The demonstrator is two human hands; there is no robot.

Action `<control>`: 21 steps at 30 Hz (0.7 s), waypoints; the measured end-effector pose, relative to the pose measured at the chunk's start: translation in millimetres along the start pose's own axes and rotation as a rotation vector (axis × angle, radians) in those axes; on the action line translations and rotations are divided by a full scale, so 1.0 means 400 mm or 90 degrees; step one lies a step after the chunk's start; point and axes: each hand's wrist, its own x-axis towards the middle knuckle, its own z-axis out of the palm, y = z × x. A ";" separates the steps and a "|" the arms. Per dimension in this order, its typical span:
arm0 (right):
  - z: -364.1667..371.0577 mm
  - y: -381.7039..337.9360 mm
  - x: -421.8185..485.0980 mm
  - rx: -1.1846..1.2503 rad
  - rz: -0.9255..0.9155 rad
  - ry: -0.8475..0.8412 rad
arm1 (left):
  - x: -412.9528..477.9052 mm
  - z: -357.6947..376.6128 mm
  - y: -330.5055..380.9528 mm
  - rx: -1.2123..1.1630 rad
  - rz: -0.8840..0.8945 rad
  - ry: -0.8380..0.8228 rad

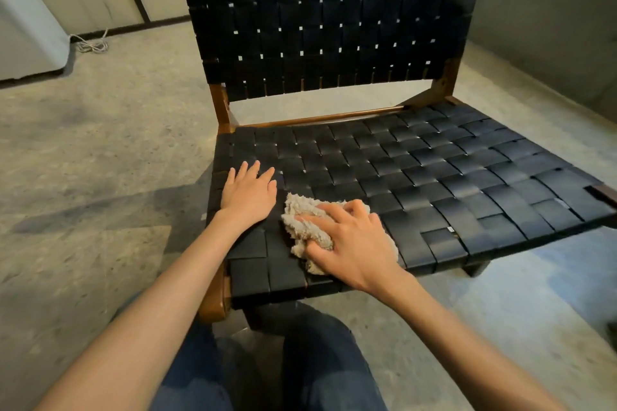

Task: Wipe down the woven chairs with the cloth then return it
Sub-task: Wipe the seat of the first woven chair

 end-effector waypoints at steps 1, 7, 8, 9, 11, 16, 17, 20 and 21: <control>-0.004 0.002 -0.017 -0.008 0.005 0.002 | -0.005 -0.001 0.004 0.005 -0.002 -0.001; -0.016 0.067 -0.055 -0.084 0.132 0.051 | -0.014 0.003 0.048 -0.016 0.021 -0.014; -0.015 0.076 -0.050 -0.089 0.134 0.048 | -0.012 0.005 0.059 -0.017 0.030 -0.018; -0.013 0.084 -0.041 -0.093 0.130 0.042 | -0.009 0.007 0.070 -0.018 0.039 -0.022; -0.008 0.095 -0.015 -0.096 0.118 0.032 | 0.004 0.008 0.081 -0.018 0.051 -0.030; 0.027 0.130 0.101 -0.080 0.107 0.031 | 0.049 0.013 0.085 -0.020 0.061 -0.029; 0.038 0.138 0.136 -0.073 0.109 0.029 | 0.059 0.016 0.087 -0.019 0.057 -0.026; 0.070 0.168 0.255 -0.054 0.120 0.011 | 0.091 0.030 0.093 -0.018 0.039 -0.006; 0.081 0.180 0.296 -0.051 0.127 0.009 | 0.102 0.034 0.095 -0.019 0.037 0.000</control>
